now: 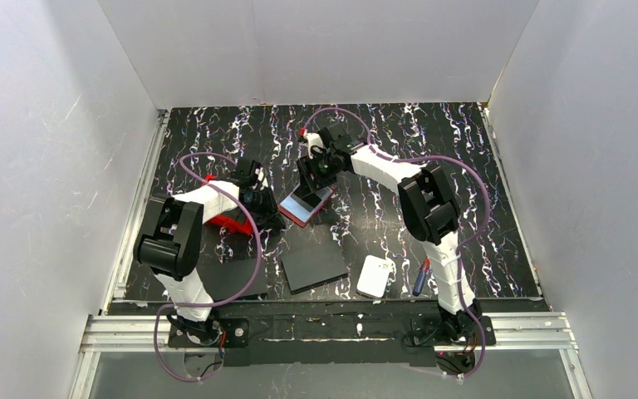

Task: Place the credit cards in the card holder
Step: Insert the credit card into the card slot.

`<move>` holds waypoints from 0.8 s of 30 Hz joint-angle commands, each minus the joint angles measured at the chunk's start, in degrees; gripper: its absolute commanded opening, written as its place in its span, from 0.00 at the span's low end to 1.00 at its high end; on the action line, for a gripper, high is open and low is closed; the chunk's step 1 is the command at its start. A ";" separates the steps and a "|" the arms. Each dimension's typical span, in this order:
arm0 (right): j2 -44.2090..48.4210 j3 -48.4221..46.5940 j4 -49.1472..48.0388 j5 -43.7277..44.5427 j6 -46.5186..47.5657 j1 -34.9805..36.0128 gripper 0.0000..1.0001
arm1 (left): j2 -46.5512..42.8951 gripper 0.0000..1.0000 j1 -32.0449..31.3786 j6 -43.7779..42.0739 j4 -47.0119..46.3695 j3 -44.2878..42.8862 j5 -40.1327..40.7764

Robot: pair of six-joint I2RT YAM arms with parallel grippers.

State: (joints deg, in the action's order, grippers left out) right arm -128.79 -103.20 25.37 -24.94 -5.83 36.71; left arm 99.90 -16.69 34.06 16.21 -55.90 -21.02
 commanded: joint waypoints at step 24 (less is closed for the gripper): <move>1.97 9.24 -14.91 -12.76 -12.72 1.73 0.59 | 4.60 0.07 -0.48 -0.13 0.10 -4.02 1.66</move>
State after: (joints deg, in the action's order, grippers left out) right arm -129.27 -93.86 8.69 -35.58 -15.77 37.54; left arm 103.83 -16.99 34.70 15.36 -59.46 -21.45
